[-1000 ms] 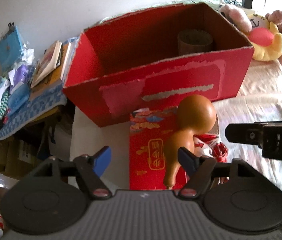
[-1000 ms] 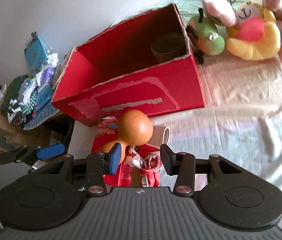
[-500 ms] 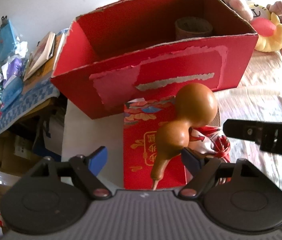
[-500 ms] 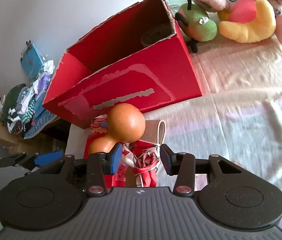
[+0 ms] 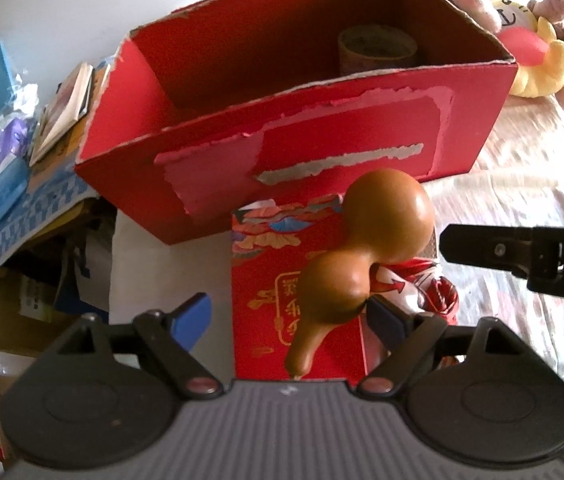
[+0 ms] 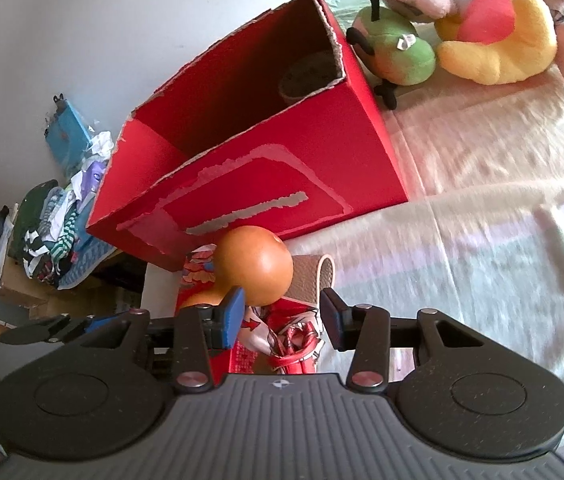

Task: Organize objects
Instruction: 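Close the right gripper around the gourd's neck and lift it, then carry the gourd with the right gripper into the red box and lower it, then open the right gripper to release the gourd inside the box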

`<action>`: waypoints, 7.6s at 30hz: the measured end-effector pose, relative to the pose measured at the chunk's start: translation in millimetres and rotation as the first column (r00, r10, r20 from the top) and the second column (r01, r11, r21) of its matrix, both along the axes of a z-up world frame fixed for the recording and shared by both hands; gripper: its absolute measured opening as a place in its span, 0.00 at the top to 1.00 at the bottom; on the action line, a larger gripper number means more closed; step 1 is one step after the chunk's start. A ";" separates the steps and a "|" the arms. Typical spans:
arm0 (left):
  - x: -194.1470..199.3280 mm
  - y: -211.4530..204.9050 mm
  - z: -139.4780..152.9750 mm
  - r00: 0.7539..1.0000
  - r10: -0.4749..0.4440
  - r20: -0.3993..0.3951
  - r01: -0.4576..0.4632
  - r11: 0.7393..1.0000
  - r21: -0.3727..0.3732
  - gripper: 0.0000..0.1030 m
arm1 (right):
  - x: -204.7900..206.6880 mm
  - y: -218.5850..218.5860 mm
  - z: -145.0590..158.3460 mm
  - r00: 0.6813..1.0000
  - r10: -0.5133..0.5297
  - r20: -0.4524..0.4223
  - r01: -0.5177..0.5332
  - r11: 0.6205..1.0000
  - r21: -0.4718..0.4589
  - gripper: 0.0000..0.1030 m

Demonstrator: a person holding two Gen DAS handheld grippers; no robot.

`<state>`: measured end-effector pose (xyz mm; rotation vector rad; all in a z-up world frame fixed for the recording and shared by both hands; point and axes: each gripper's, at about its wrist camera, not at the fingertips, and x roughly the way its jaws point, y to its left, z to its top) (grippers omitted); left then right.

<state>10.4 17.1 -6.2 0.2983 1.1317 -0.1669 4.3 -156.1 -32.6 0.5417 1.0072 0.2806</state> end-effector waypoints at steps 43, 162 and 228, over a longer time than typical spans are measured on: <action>10.0 -8.0 -10.5 0.959 -0.283 -0.010 0.264 0.905 -0.332 0.38 | 42.2 0.6 -27.8 0.992 0.055 -0.117 -0.031 0.981 0.193 0.39; 195.1 -8.9 -20.2 0.985 -0.161 -0.056 0.142 0.957 -0.252 0.37 | 225.8 46.4 -8.9 0.970 0.199 -0.143 -0.226 0.950 -0.213 0.70; 187.1 -17.1 -14.4 0.994 -0.019 0.107 0.026 0.998 -0.063 0.30 | 210.8 44.1 3.6 0.988 0.156 0.013 -0.147 0.952 -0.269 0.78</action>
